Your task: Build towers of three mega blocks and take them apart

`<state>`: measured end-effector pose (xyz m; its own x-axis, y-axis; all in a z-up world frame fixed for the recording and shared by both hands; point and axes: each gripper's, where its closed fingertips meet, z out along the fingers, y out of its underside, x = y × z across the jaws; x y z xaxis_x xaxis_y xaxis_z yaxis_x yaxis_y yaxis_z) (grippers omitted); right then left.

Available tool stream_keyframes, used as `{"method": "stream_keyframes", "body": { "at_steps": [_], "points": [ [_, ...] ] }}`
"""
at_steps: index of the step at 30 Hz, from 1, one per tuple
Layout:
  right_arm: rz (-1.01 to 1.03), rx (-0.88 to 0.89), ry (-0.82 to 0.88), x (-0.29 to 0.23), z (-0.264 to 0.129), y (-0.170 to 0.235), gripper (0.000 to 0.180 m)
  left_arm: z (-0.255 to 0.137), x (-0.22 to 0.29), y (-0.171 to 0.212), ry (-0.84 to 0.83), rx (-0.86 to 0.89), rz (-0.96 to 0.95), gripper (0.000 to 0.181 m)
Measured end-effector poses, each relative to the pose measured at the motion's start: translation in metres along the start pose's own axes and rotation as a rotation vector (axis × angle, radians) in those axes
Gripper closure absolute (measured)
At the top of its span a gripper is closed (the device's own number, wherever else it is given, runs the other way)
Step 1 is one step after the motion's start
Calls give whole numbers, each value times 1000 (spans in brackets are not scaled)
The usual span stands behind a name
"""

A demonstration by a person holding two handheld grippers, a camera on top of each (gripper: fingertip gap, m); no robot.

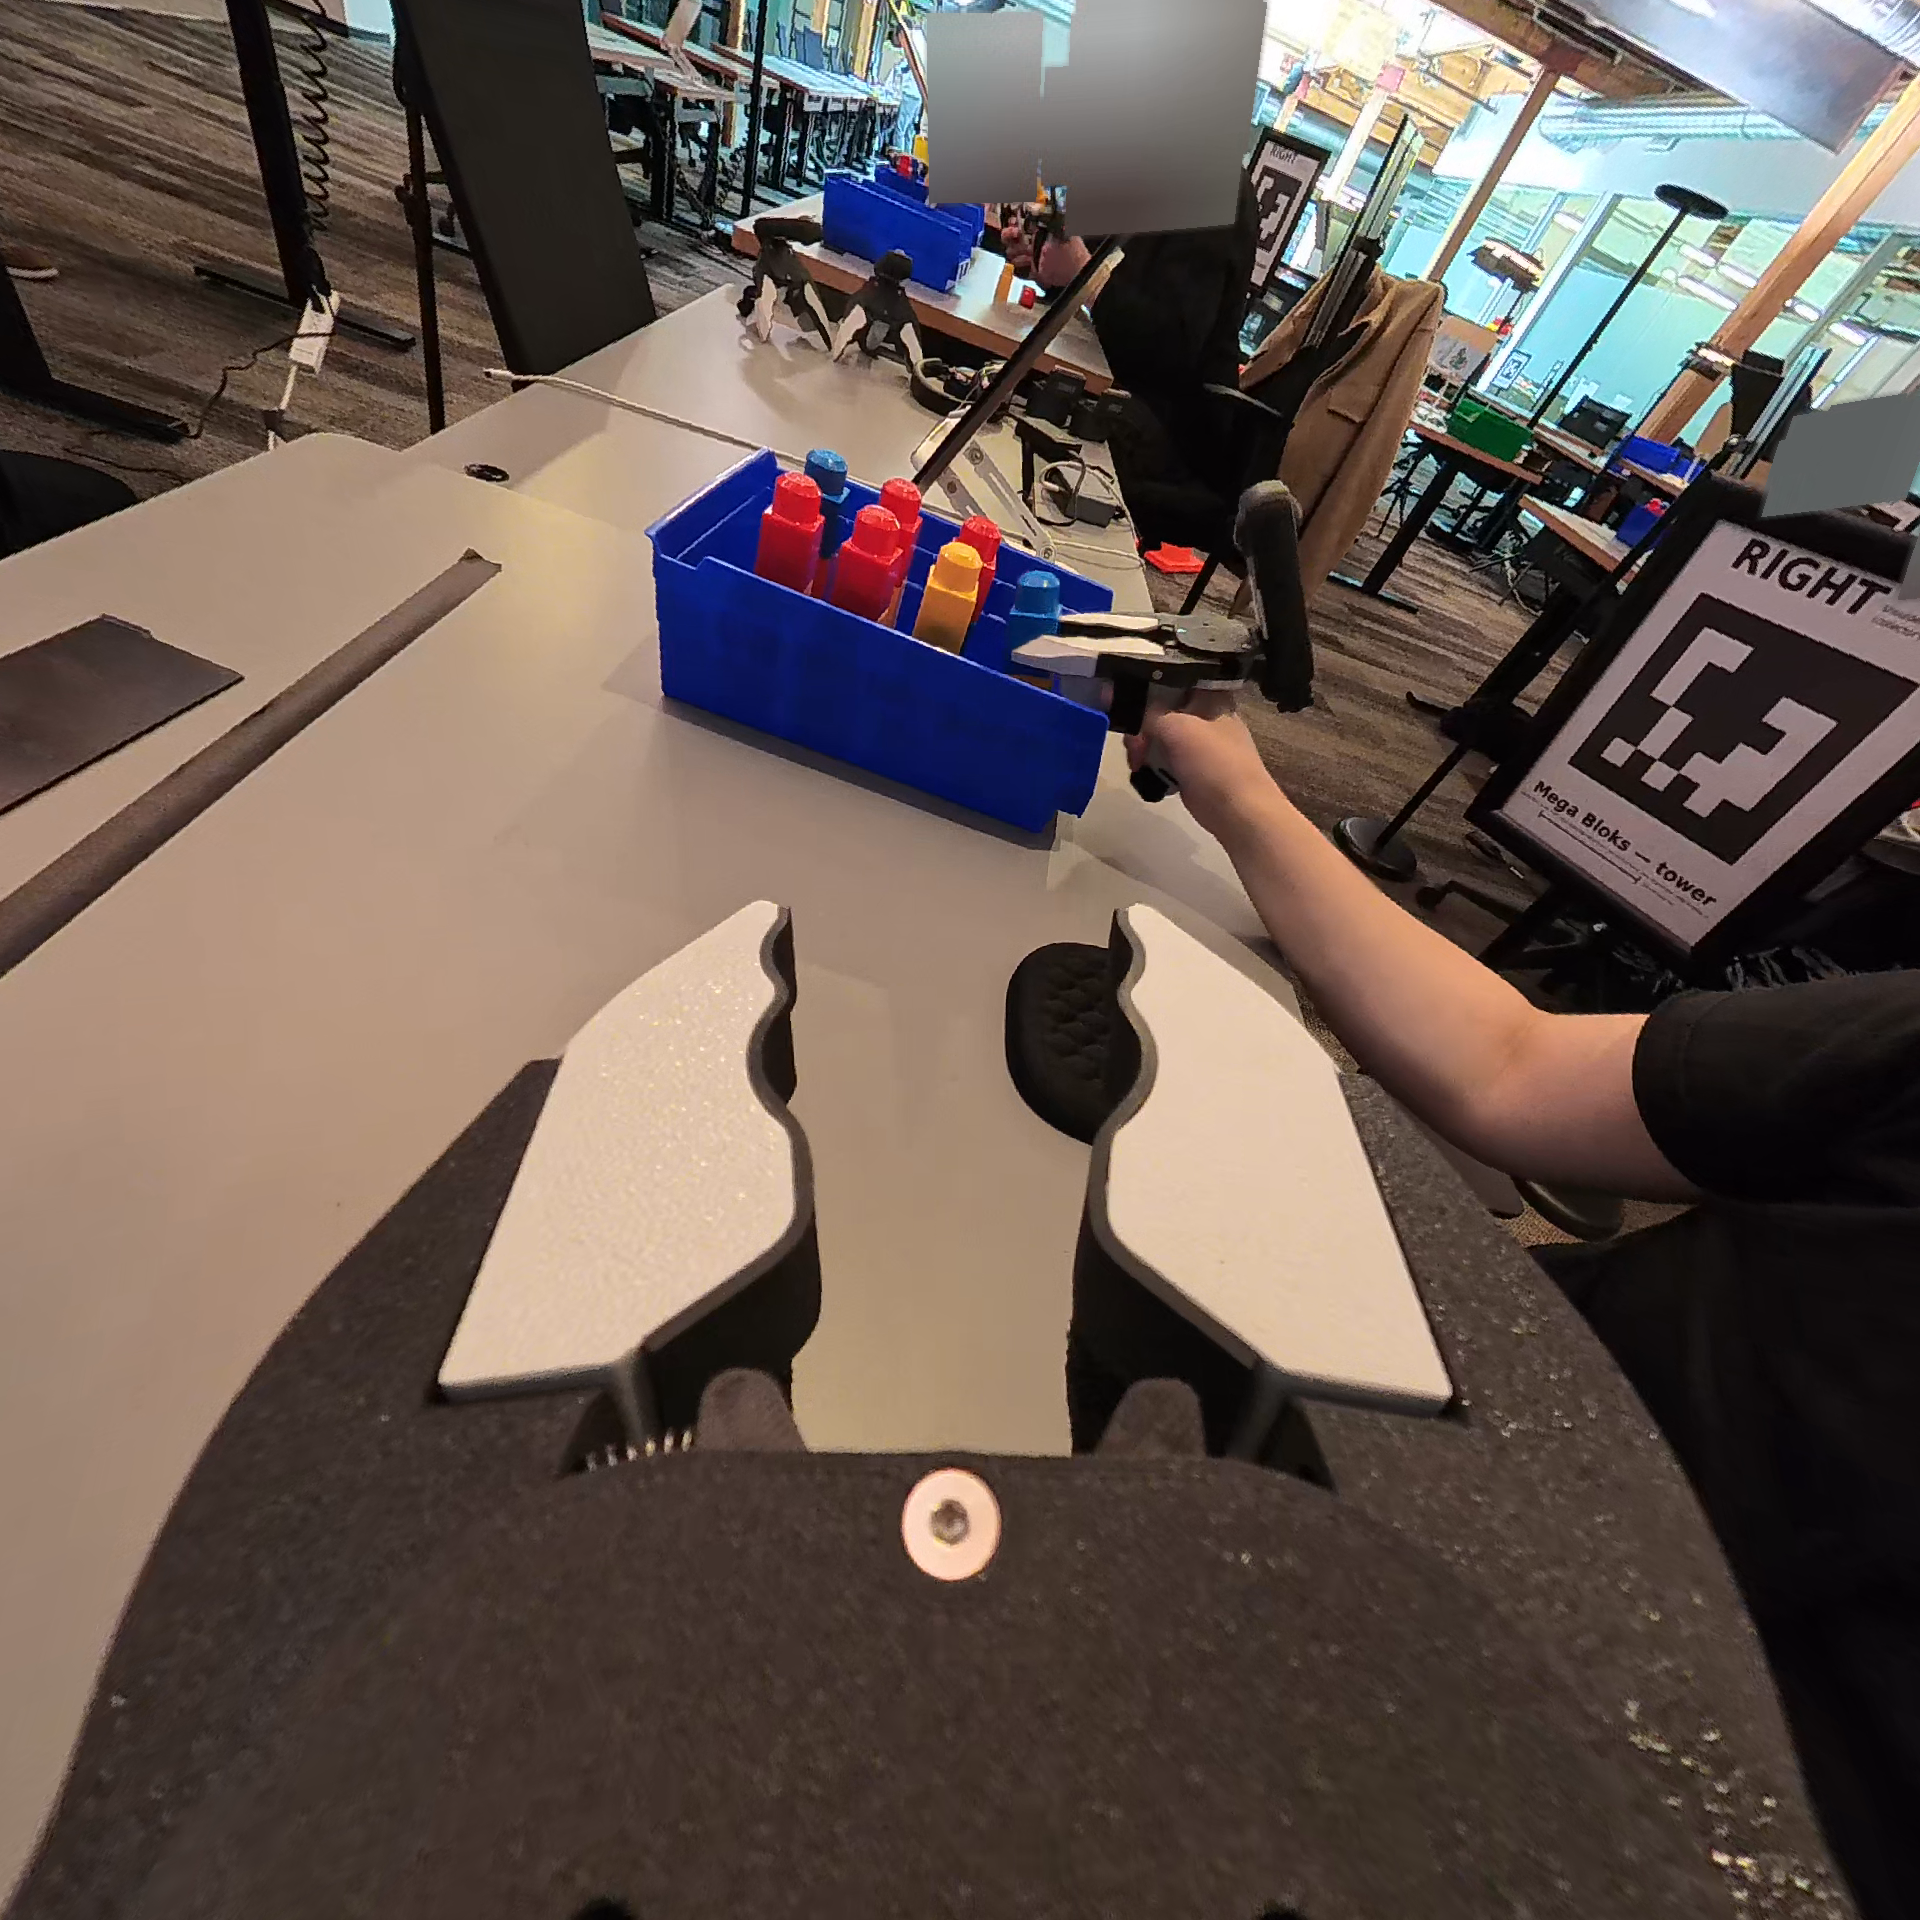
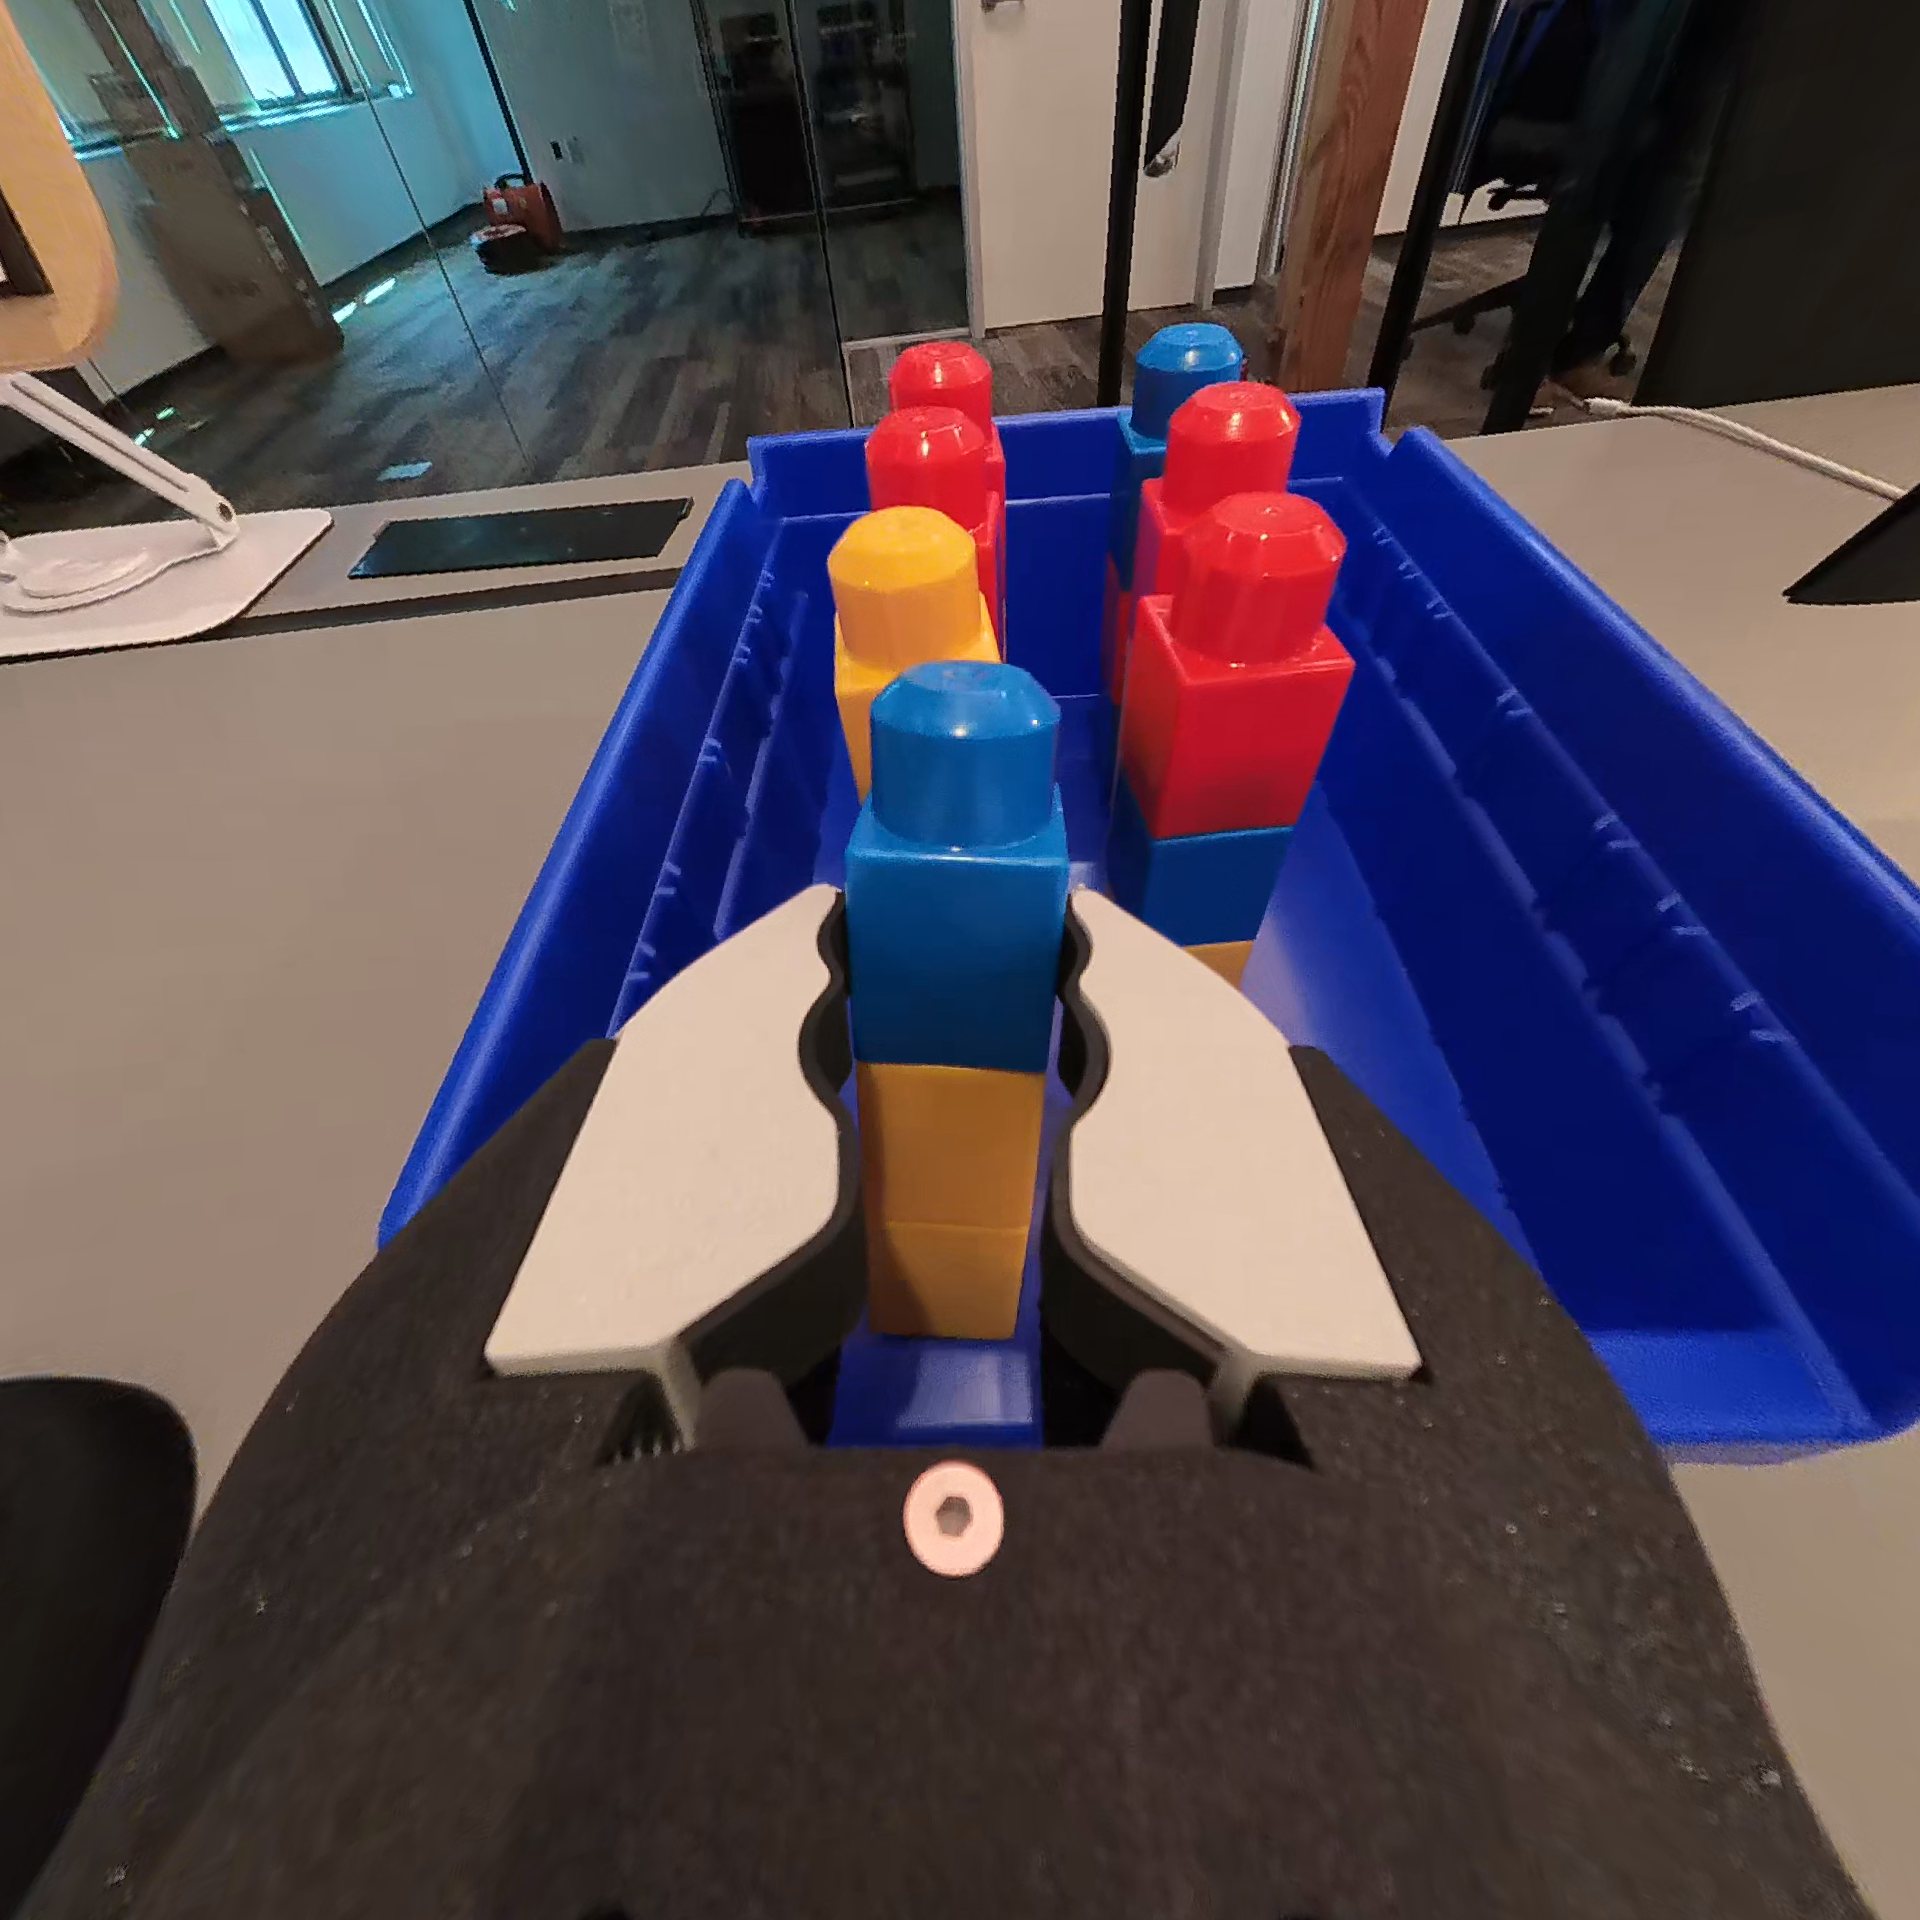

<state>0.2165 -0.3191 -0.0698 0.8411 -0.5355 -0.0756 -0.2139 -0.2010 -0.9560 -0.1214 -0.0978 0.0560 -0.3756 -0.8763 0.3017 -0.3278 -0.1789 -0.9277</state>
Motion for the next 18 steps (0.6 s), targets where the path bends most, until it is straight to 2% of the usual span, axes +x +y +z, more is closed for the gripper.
{"method": "stream_keyframes", "body": {
  "at_steps": [15, 18],
  "points": [
    [-39, -207, 39, -4, -22, 14, 143, 5, 4, 7, 17, -39, 3, 124],
    [-54, -178, 30, -5, -19, 10, 143, 5, 4, 6, 18, -39, 7, 124]
  ]
}}
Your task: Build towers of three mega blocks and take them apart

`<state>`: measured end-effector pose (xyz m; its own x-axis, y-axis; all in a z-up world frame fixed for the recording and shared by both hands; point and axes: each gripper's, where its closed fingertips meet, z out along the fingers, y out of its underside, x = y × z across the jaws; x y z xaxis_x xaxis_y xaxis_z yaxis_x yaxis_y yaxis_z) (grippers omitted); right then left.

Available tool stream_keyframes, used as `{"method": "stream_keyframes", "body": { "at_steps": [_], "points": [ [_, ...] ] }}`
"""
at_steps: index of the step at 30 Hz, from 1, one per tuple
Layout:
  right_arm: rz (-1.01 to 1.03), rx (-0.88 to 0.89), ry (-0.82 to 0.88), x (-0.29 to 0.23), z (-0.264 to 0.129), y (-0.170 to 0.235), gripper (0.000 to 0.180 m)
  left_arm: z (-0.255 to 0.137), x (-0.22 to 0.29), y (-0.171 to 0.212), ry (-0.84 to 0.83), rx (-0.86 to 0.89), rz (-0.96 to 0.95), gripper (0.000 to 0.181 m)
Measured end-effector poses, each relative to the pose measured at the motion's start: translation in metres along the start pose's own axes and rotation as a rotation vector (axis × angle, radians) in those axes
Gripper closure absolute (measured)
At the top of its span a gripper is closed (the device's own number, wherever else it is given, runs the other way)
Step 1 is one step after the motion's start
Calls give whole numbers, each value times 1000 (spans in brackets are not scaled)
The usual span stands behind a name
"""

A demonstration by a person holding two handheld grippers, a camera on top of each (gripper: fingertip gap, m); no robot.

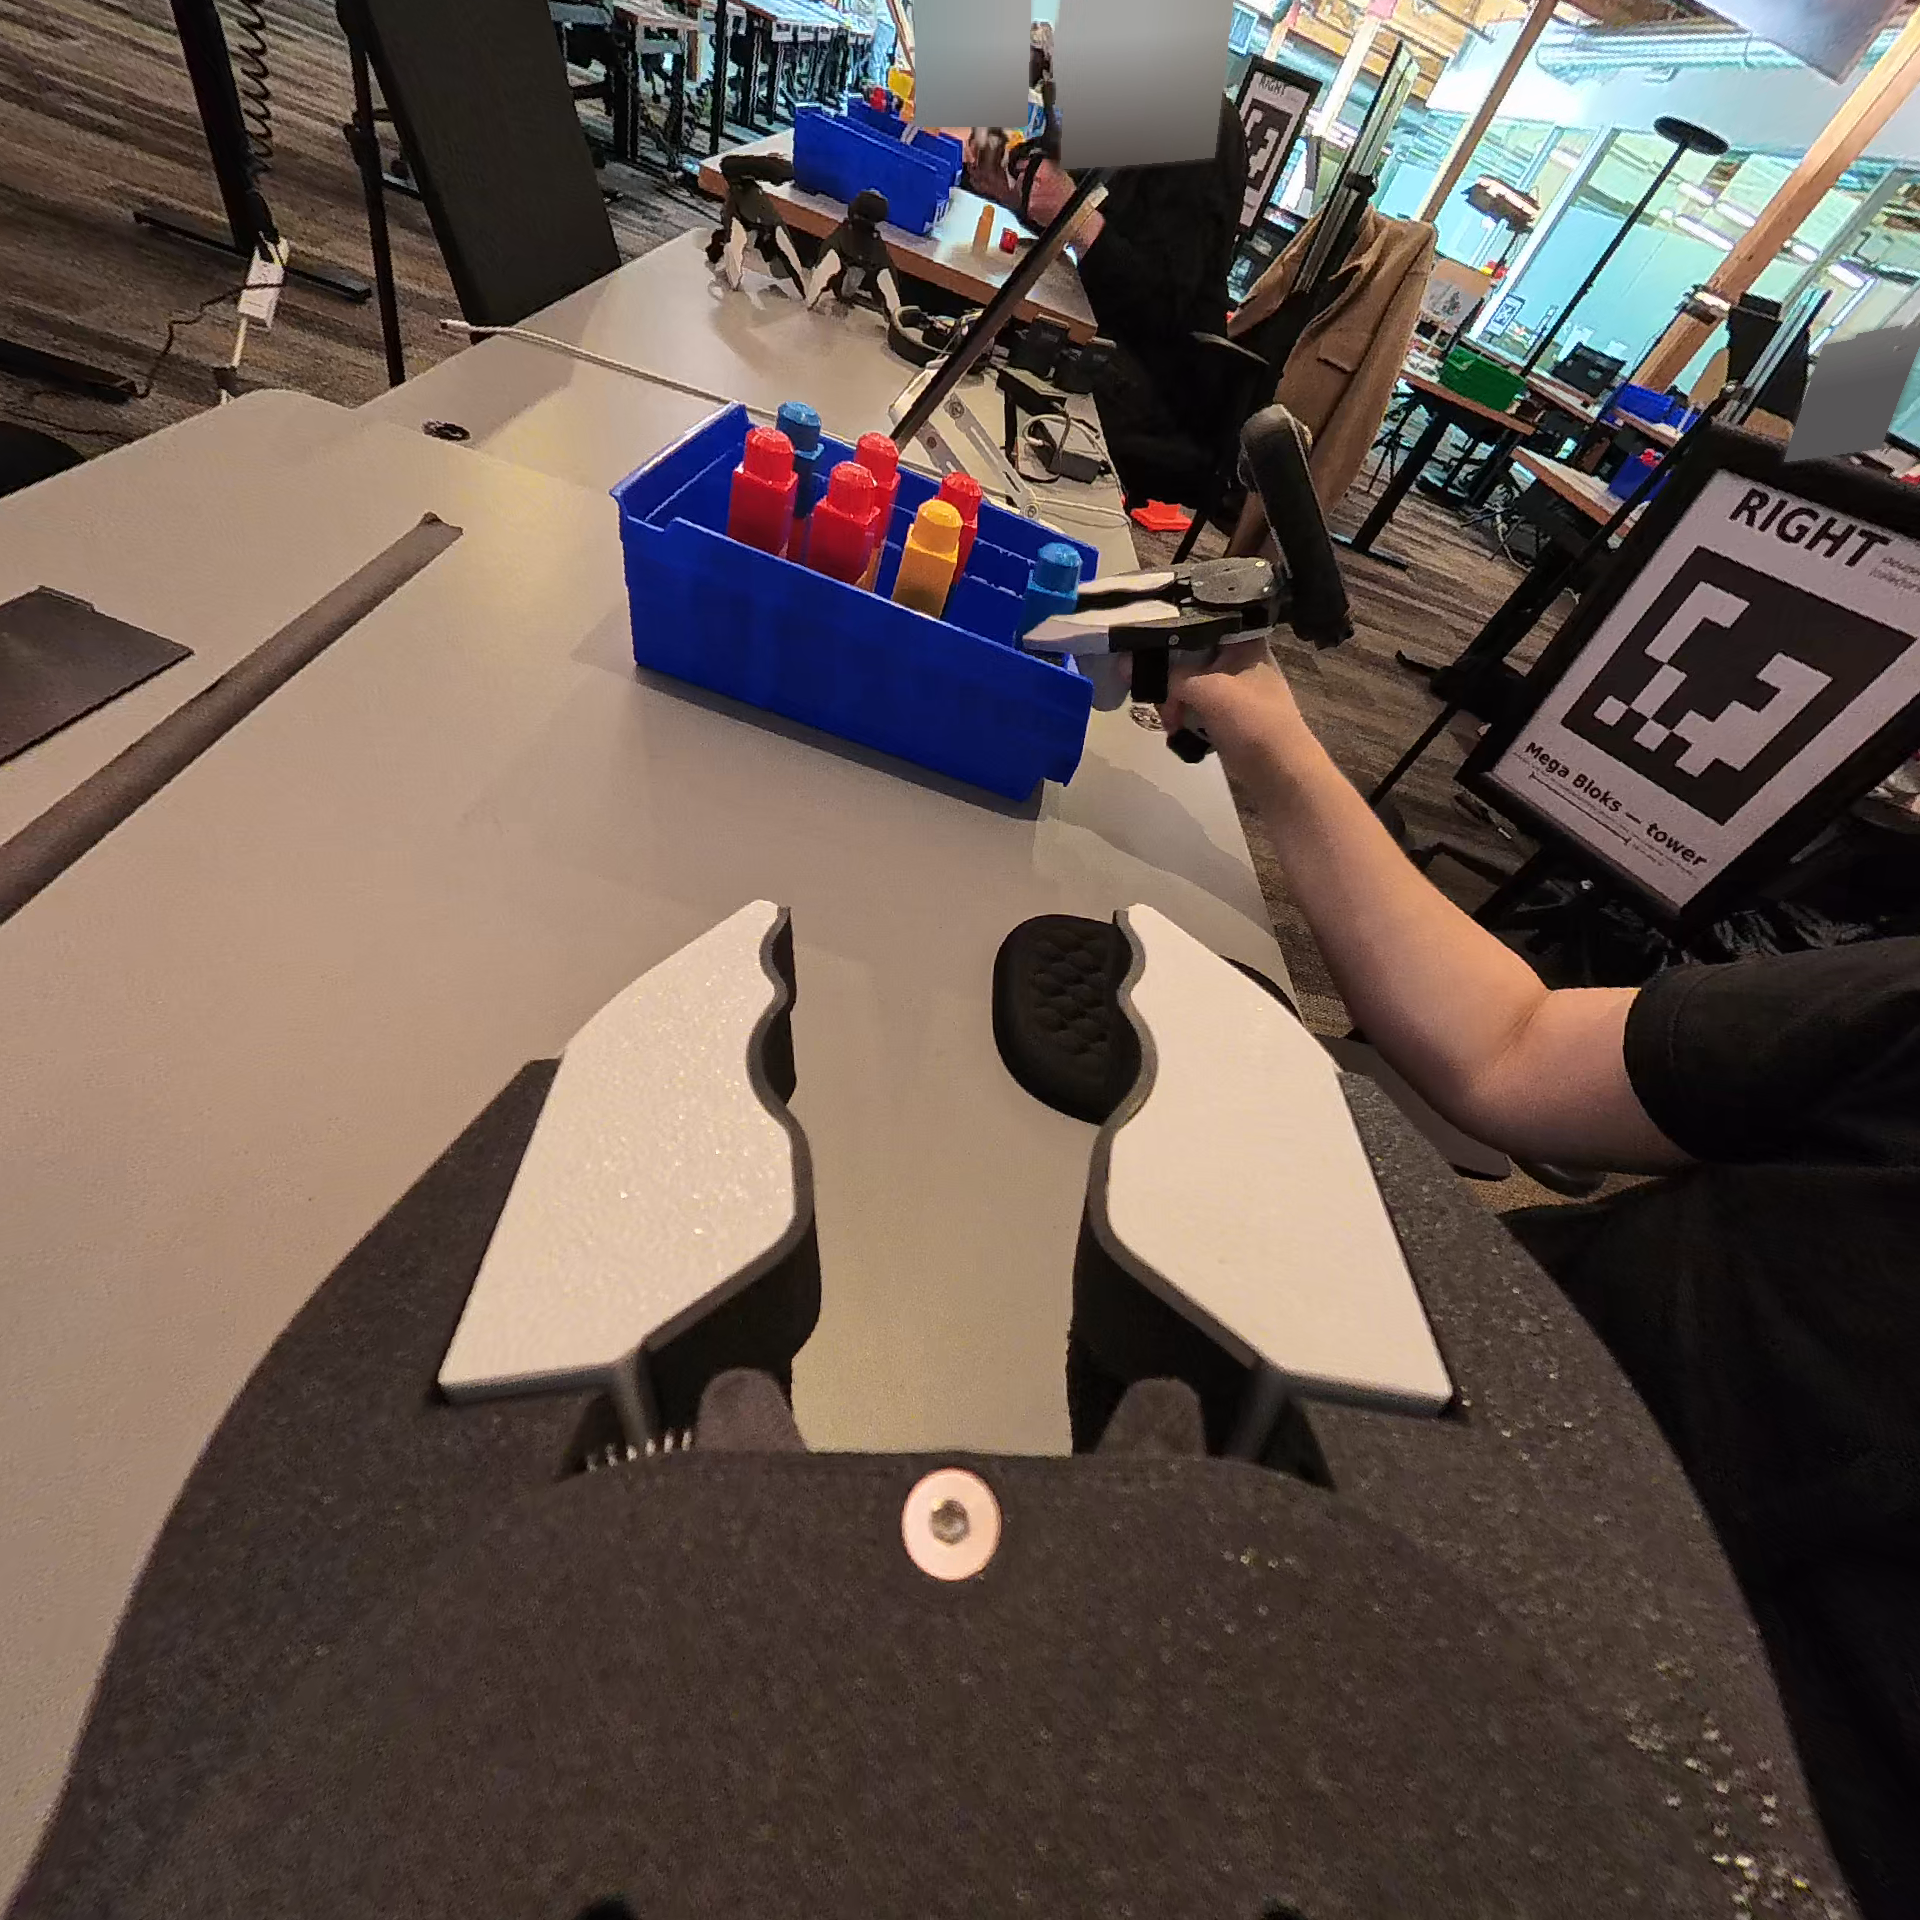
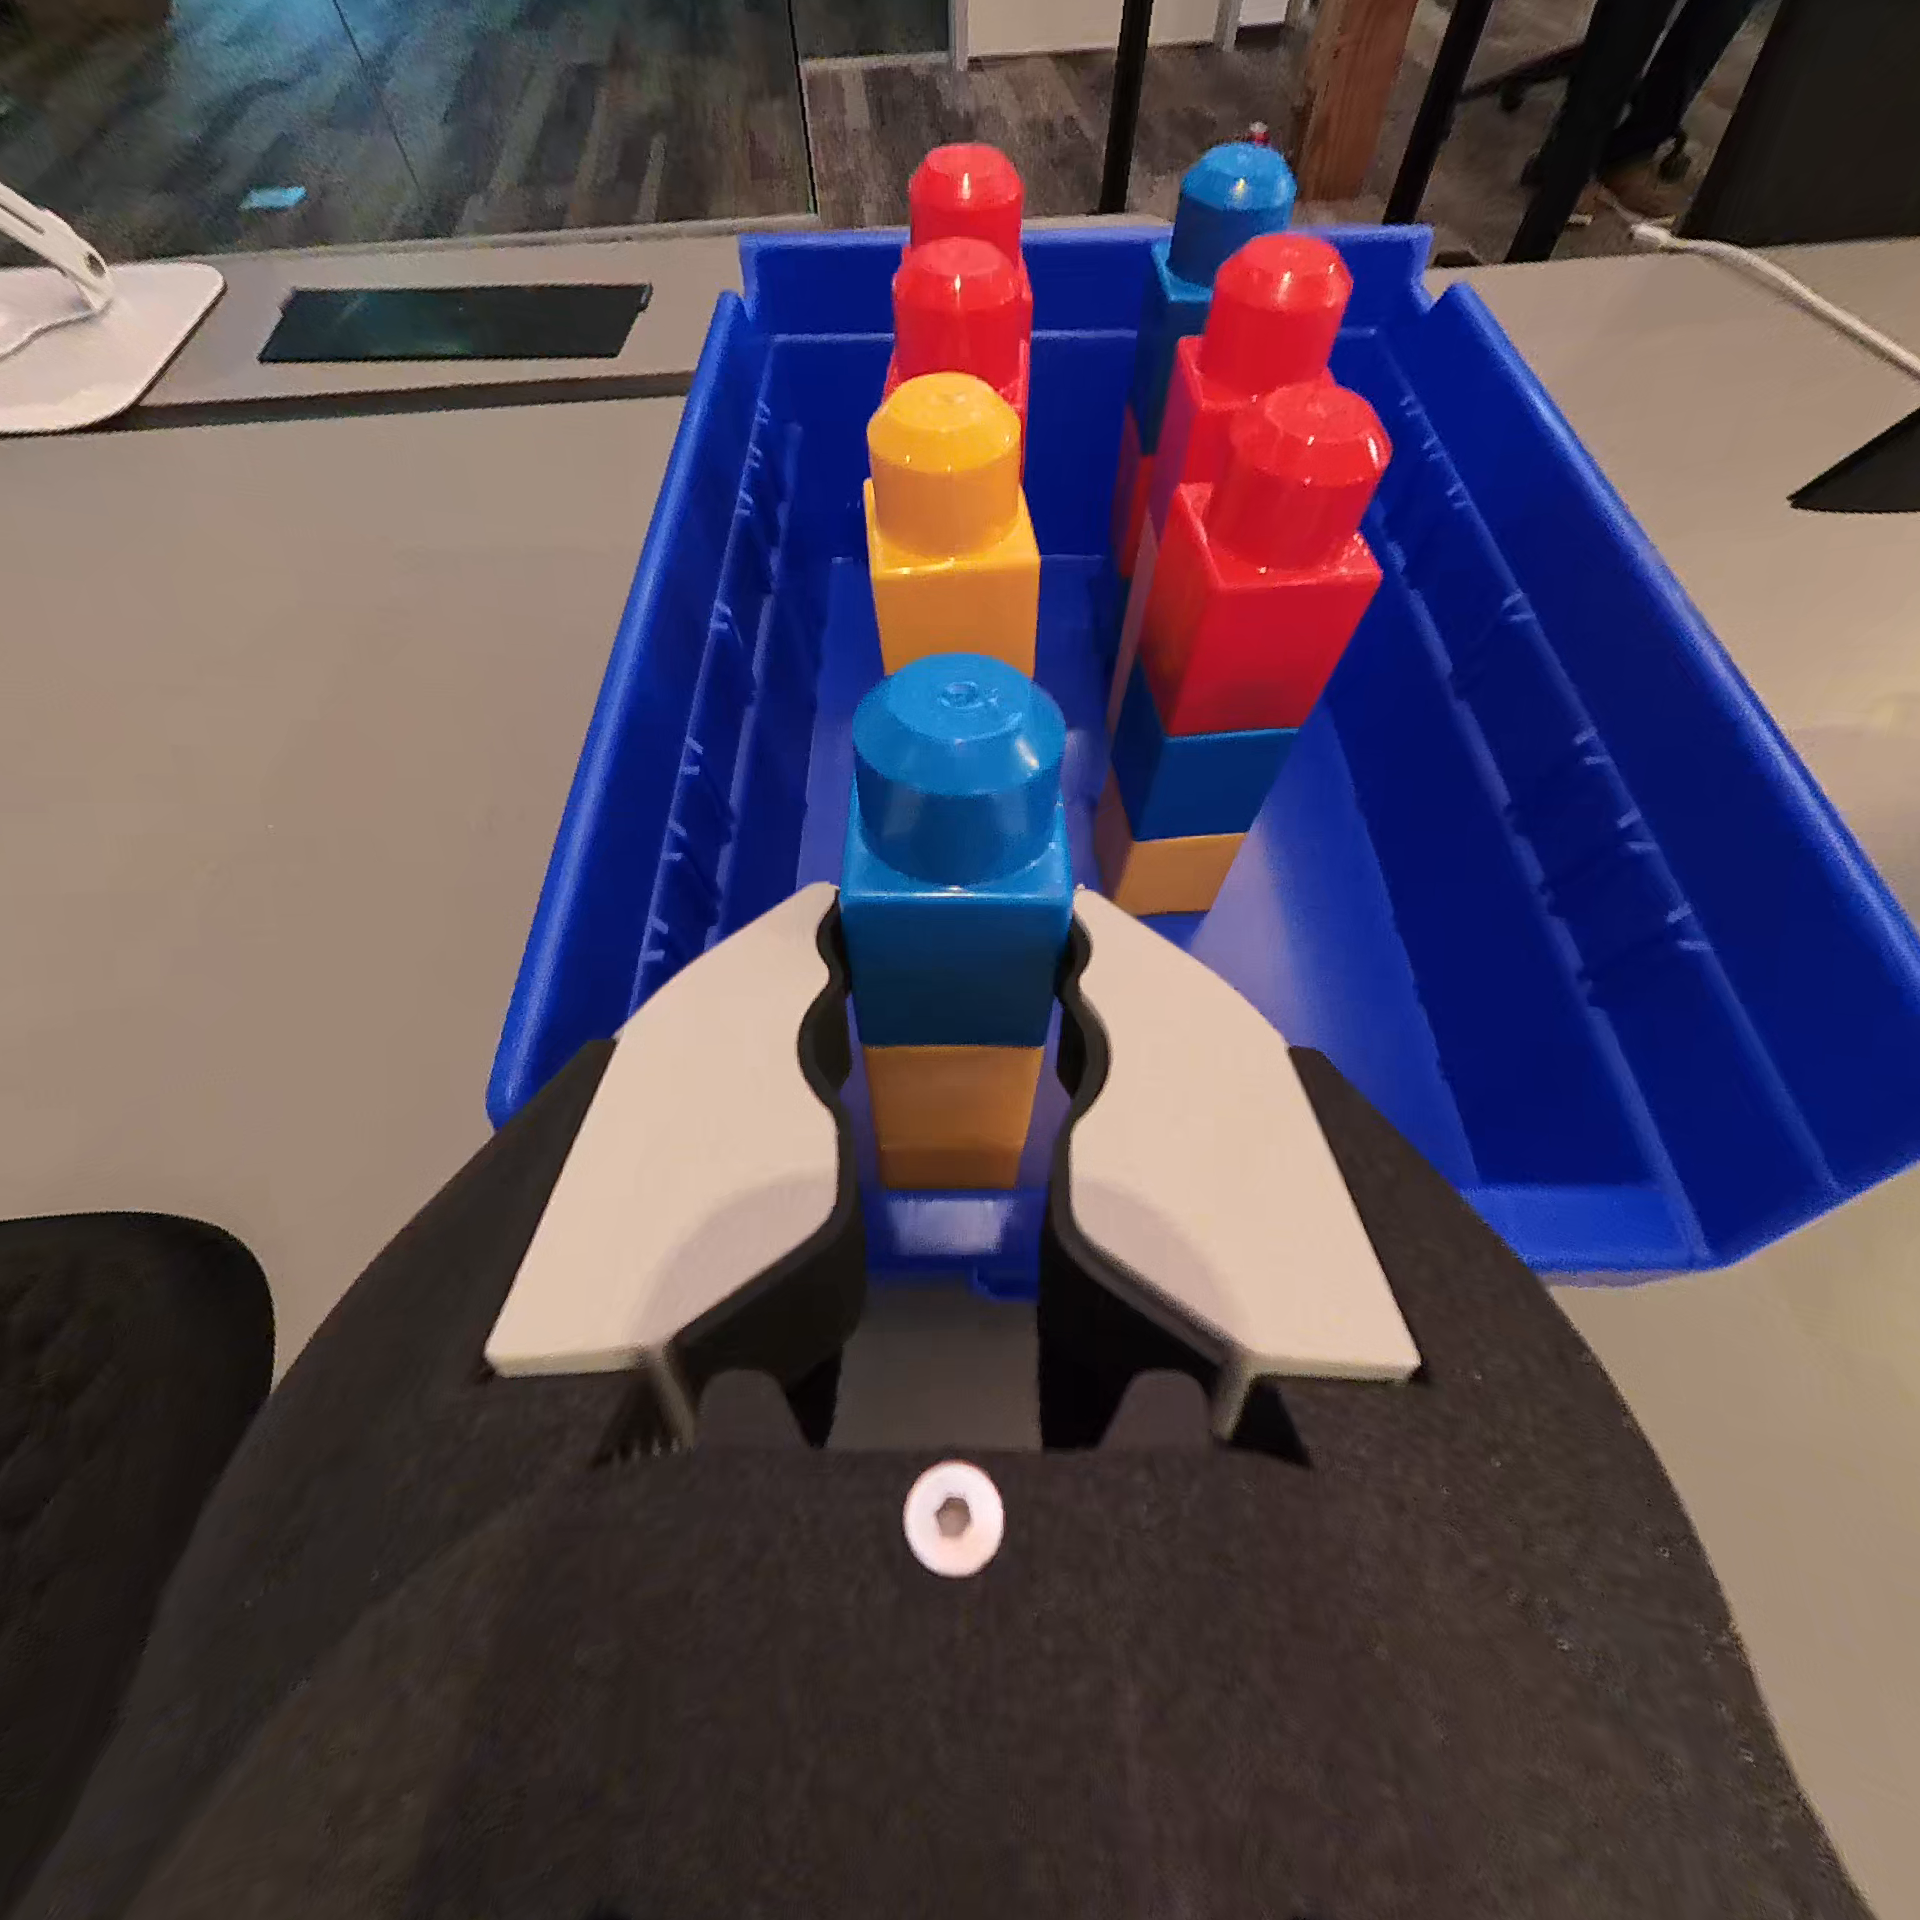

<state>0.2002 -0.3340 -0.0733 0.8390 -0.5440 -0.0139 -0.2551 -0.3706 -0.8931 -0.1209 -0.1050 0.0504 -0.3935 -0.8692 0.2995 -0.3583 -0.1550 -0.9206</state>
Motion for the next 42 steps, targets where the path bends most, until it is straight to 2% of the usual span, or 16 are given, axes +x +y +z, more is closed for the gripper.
{"method": "stream_keyframes", "body": {
  "at_steps": [4, 11, 26, 33, 37, 42],
  "points": [
    [-13, 63, -1, 0, 3, -10, 143, 0, 0, 0, -1, 2, 1, 124],
    [-39, 55, -2, -1, 16, -6, 143, -1, 0, 0, -2, 0, 4, 124],
    [-71, 79, -4, 1, 14, -3, 143, 1, 1, 2, 2, -12, 4, 124],
    [-45, 85, 2, 3, -4, -8, 125, -1, 2, 1, 4, -11, 2, 123],
    [-71, 116, 24, -2, -43, -49, 120, -2, 1, -1, 1, -3, 0, 123],
    [-191, 246, -86, -63, -84, -152, 123, 0, 2, 0, -4, -11, 5, 123]
  ]
}}
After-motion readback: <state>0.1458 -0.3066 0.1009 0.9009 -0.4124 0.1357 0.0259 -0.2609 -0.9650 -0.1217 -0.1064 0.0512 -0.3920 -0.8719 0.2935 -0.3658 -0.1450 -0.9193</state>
